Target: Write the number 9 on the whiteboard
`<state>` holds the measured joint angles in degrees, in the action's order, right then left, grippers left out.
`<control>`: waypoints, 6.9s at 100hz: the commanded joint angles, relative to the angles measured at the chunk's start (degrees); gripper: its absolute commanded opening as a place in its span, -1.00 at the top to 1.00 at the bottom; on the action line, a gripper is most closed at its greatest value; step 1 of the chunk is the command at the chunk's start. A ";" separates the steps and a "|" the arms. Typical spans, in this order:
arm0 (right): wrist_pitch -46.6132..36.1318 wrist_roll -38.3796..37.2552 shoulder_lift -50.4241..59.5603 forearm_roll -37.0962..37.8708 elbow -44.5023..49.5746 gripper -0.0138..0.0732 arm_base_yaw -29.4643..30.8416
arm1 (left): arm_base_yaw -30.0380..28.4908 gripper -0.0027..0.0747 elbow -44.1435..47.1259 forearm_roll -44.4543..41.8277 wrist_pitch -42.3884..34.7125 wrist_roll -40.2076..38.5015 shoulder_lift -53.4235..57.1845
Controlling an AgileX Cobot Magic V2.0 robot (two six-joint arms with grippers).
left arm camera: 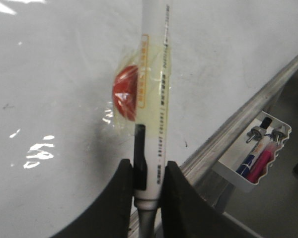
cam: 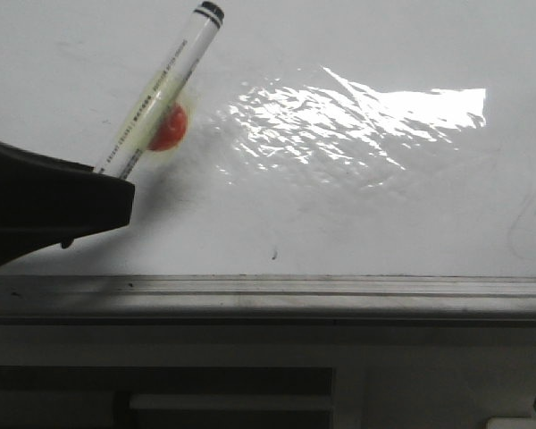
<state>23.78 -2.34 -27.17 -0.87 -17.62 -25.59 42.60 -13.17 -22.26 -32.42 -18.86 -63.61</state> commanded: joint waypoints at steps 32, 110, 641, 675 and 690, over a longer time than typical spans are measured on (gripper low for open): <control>-6.74 4.51 -21.13 0.28 -19.74 -0.34 -24.80 | 0.13 0.98 -2.34 -20.80 0.19 -0.03 5.27; -9.37 4.41 -33.14 -1.95 -27.74 0.68 -30.14 | 2.59 0.98 -2.34 -25.30 -3.31 0.47 5.27; 9.83 1.80 -41.16 -12.88 -44.16 -0.16 -23.50 | 0.32 -0.13 -1.49 14.78 -11.34 -19.68 -0.73; -3.10 1.80 -32.62 -8.35 -34.10 0.83 -23.50 | 0.09 0.93 4.71 7.76 -11.19 -18.74 15.77; -15.35 1.80 -23.19 -6.34 -22.57 0.83 -23.50 | 0.09 0.98 8.76 6.94 -10.21 -18.74 23.64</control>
<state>19.08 -0.77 -56.27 -8.69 -44.51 -48.98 42.81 -4.86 -15.30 -39.34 -37.77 -43.87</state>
